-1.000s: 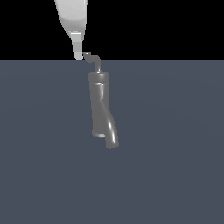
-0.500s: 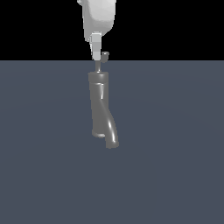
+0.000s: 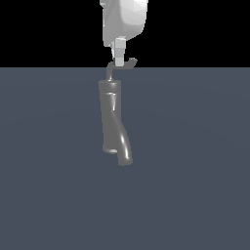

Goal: Turn on the faucet by rotating a designated handle.

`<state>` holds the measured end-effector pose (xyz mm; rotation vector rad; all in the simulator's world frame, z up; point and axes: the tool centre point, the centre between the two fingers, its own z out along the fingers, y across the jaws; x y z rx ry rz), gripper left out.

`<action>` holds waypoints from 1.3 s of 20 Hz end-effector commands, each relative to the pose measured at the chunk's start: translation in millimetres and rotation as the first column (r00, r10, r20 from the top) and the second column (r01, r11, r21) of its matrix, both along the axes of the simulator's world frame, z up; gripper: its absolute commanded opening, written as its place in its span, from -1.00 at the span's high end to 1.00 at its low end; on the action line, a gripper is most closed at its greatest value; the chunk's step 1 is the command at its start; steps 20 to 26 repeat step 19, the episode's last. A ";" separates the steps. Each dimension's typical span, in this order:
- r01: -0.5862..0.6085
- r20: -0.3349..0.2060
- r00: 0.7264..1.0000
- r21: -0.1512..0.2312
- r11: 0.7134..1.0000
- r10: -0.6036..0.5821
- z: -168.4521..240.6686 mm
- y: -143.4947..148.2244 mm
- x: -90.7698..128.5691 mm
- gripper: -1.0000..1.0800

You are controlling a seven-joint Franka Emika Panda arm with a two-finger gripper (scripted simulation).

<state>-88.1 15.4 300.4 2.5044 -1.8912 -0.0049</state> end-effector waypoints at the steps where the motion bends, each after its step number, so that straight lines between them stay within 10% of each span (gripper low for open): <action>1: 0.018 0.004 1.000 0.001 1.000 -0.018 -0.2 -14.6 9.5 1.00; 26: 0.049 0.004 0.999 0.001 0.999 -0.049 -0.2 -68.2 60.0 1.00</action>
